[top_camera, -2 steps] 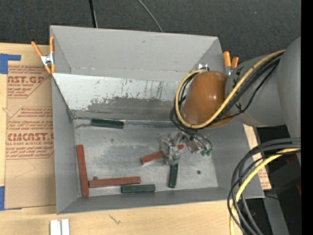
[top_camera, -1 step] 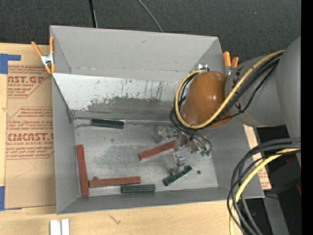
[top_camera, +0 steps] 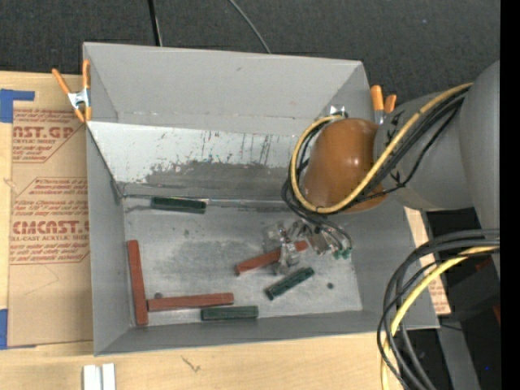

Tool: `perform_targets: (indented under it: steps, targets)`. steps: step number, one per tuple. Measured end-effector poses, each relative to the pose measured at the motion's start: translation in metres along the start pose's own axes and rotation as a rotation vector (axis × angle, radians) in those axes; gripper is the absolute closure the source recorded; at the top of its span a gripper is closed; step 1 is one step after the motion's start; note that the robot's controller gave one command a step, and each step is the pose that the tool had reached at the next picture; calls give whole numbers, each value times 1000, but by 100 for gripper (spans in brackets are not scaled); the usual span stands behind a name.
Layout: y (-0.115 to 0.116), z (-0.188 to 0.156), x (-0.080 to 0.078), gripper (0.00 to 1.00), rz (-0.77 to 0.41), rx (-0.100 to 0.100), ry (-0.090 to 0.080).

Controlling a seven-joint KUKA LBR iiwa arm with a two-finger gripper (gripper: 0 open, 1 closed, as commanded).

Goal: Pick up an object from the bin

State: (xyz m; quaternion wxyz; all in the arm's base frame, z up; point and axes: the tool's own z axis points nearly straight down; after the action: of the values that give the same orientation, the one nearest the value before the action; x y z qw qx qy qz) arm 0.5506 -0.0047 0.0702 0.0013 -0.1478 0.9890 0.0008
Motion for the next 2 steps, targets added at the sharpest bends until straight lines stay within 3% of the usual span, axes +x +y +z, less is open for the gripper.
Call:
perform_targets:
  steps: [1, 2]
  targets:
    - [0, 0, 0, 100, 0, 0, 0]
    - [3, -39, 13, 100, 17, -2, 8]
